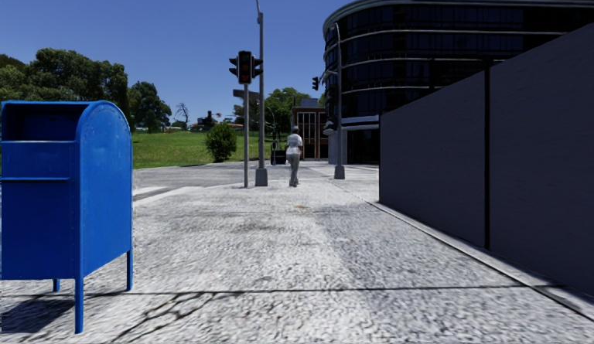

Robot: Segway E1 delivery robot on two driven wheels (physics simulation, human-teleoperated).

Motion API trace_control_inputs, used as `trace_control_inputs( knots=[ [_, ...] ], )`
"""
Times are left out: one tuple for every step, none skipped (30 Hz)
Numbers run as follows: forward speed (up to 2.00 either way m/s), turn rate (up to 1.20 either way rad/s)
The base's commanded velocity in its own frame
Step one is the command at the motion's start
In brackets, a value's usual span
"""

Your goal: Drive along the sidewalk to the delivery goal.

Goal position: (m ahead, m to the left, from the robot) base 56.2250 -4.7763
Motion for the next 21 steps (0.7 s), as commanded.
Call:
trace_control_inputs(
  knots=[
    [1.99, 0.00],
    [1.99, 0.00],
    [1.99, 0.00],
    [1.99, 0.00],
    [1.99, 0.00],
    [1.99, 0.00],
    [1.99, 0.00],
    [1.99, 0.00],
    [1.99, 0.00],
    [1.99, 0.00],
    [1.99, 0.00],
    [1.99, 0.00],
    [1.99, 0.00],
    [1.99, 0.00],
    [1.99, 0.00],
    [1.99, 0.00],
    [1.99, -0.02],
    [1.99, -0.02],
    [1.99, -0.03],
    [1.99, -0.03],
    [1.99, -0.03]
  ],
)
